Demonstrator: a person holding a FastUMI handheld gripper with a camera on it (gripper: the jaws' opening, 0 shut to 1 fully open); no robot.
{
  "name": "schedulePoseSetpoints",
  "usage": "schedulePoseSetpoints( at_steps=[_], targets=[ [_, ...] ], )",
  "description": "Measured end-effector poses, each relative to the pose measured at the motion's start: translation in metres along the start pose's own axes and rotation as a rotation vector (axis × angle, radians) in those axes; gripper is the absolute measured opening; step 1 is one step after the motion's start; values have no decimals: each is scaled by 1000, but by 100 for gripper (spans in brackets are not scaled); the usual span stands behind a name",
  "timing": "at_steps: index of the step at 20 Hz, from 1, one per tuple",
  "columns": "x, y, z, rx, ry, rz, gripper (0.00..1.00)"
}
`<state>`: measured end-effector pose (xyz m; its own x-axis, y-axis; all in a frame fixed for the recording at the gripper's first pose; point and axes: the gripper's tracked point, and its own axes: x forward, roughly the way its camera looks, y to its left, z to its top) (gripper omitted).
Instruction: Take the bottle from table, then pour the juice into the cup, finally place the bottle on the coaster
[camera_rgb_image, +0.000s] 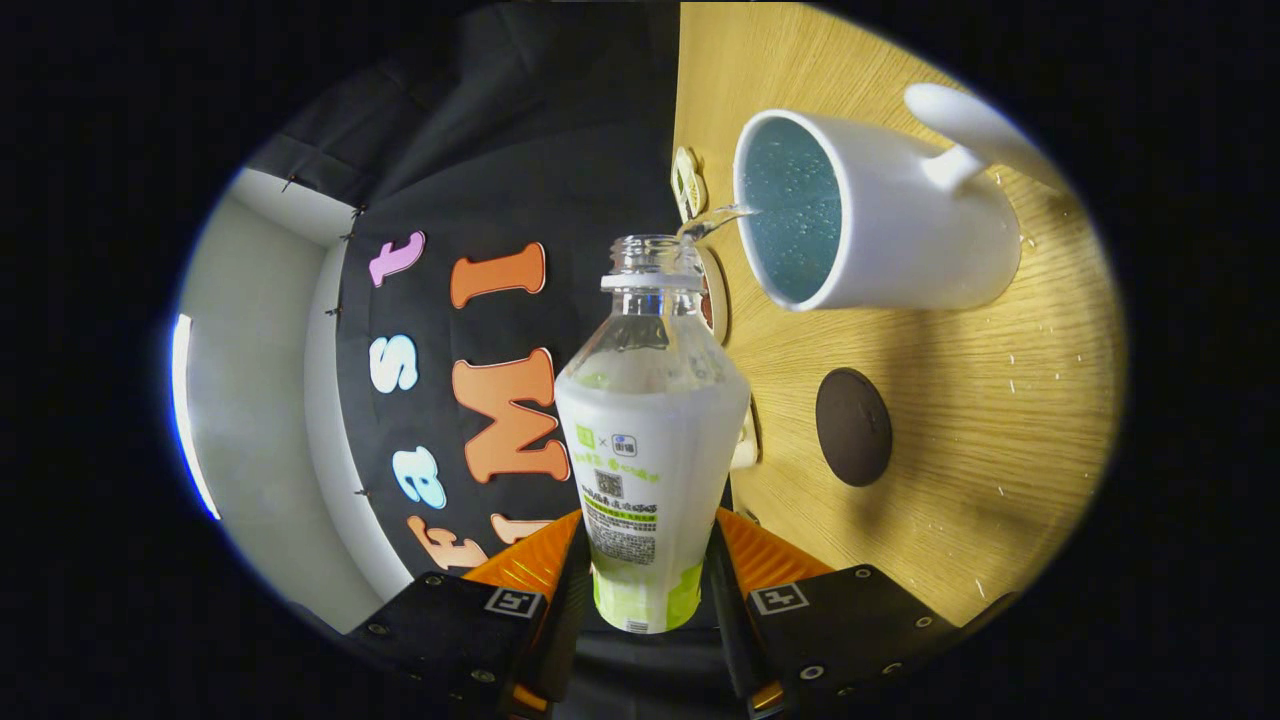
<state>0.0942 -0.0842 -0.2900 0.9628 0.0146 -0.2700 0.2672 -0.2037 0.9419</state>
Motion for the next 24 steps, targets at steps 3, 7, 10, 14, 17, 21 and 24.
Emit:
schedulePoseSetpoints(
  at_steps=[3, 7, 10, 14, 17, 21, 24],
  targets=[
    [-2, 0, 2, 9, -2, 6, 61],
    [-2, 1, 7, 27, -11, 8, 61],
    [-5, 2, 8, 42, -11, 26, 61],
    [-4, 6, 13, 54, -18, 36, 61],
    [-4, 7, 15, 61, -23, 40, 61],
    [-2, 8, 21, 74, -28, 42, 61],
    [-2, 7, 26, 71, -41, 38, 61]
  ],
)
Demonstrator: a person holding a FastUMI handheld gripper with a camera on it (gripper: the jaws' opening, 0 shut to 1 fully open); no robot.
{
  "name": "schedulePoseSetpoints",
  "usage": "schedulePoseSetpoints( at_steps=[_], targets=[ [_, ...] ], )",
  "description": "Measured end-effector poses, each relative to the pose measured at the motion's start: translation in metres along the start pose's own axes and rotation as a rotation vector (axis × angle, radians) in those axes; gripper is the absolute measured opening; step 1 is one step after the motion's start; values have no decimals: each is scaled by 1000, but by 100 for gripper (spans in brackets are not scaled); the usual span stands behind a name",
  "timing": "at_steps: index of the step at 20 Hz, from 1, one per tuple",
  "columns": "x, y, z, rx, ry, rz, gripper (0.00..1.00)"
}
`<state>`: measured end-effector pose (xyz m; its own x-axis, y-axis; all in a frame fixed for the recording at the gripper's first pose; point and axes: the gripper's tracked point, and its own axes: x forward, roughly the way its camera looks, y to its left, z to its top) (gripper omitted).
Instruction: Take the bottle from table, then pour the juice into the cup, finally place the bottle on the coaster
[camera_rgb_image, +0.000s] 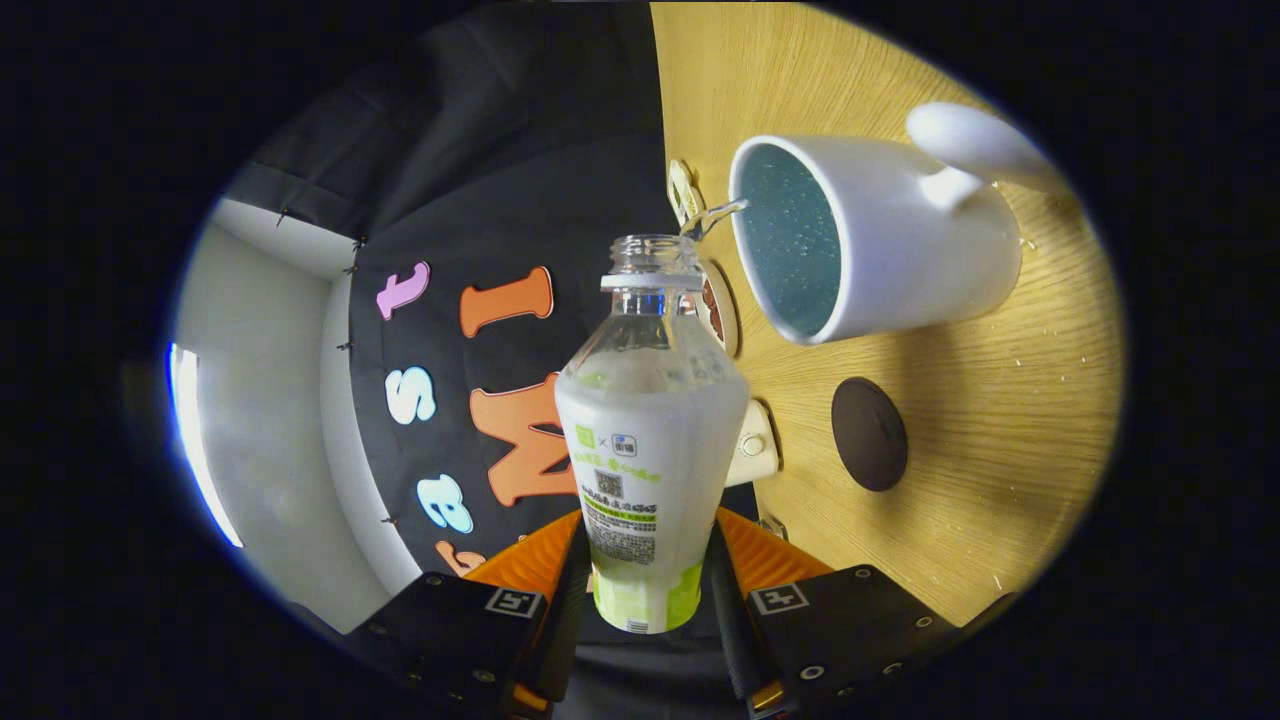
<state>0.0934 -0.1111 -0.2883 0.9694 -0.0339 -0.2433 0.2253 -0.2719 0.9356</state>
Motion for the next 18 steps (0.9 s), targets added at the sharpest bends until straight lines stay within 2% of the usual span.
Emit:
schedulePoseSetpoints(
  at_steps=[18],
  targets=[
    [-2, 7, 9, 112, 3, -1, 61]
  ],
)
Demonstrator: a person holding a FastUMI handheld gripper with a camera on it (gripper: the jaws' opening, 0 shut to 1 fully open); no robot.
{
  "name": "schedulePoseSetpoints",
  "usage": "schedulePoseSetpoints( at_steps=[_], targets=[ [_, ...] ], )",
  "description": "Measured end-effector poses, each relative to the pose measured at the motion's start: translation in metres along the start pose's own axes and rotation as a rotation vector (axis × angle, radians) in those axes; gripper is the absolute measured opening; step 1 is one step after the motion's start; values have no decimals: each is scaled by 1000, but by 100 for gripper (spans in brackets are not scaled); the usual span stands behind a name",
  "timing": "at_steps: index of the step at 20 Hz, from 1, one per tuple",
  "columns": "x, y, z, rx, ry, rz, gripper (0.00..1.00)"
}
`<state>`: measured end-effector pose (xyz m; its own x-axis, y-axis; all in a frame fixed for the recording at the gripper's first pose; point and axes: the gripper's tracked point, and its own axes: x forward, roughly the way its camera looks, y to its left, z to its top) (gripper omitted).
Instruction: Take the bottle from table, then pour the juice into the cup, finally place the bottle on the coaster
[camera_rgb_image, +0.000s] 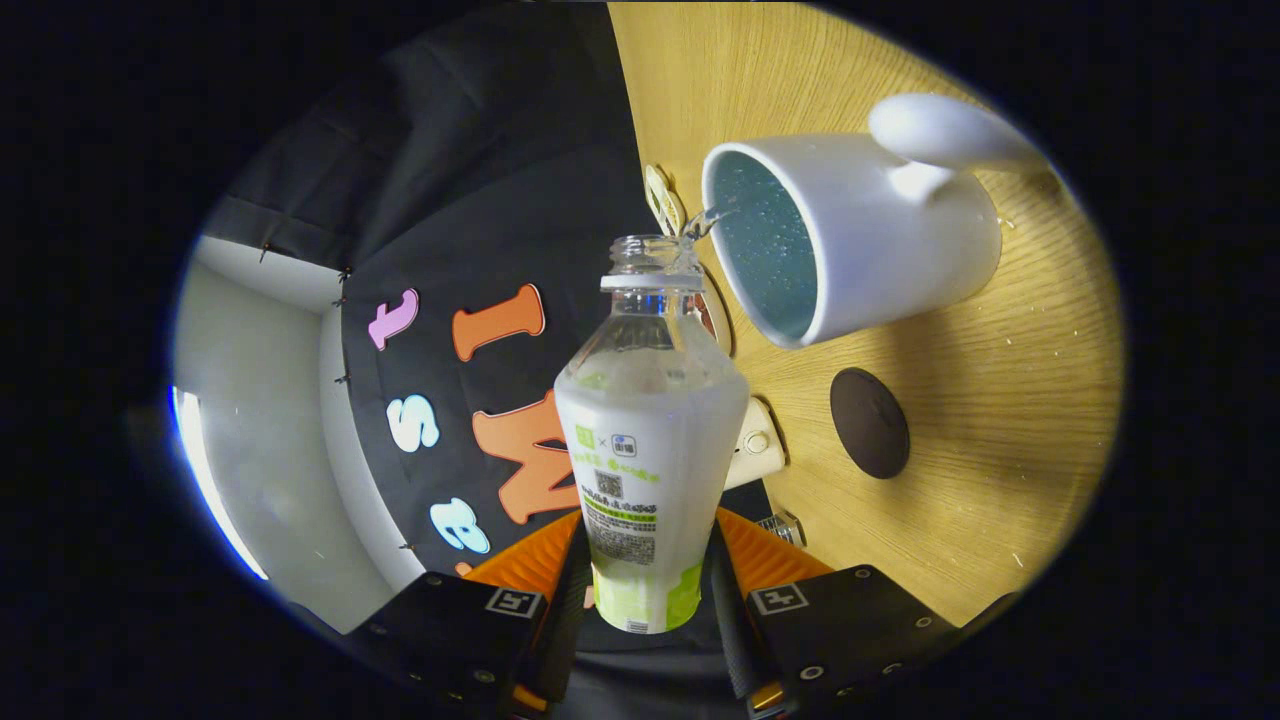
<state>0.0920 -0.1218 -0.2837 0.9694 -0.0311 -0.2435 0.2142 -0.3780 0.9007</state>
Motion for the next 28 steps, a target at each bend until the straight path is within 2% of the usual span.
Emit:
schedulePoseSetpoints(
  at_steps=[28],
  targets=[
    [3, 15, 8, 254, -6, 11, 61]
  ],
)
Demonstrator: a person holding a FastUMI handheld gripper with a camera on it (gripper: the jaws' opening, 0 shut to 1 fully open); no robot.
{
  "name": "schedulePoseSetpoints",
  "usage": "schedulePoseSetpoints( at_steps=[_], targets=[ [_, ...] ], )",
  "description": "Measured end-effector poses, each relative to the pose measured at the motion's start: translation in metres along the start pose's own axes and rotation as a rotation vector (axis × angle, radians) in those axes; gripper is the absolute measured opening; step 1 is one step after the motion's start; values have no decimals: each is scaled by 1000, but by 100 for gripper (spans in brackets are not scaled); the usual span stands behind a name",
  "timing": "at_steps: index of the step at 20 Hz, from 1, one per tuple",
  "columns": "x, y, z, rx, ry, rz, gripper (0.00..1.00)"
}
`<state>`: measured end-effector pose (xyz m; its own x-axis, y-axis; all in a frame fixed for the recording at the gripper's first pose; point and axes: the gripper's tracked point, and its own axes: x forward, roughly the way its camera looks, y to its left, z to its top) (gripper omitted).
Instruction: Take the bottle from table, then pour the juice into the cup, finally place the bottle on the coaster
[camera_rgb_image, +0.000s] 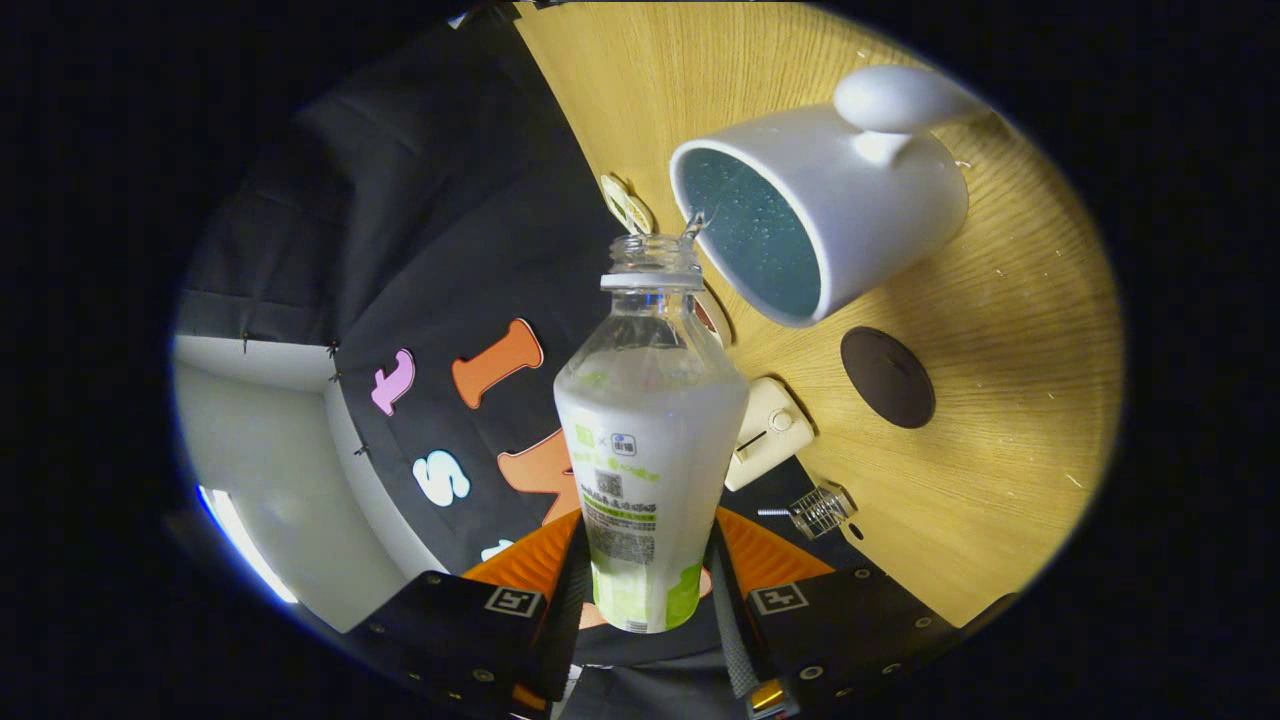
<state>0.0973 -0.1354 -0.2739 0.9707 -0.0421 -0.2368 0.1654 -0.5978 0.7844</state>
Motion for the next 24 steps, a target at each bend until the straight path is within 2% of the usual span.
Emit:
schedulePoseSetpoints(
  at_steps=[9, 16, 20, 24],
  targets=[
    [-5, 3, -1, 79, -15, 23, 61],
    [-5, 9, 0, 82, -20, 25, 61],
    [-1, 9, -4, 33, -26, -12, 61],
    [15, -8, -9, -127, -42, -118, 61]
  ],
)
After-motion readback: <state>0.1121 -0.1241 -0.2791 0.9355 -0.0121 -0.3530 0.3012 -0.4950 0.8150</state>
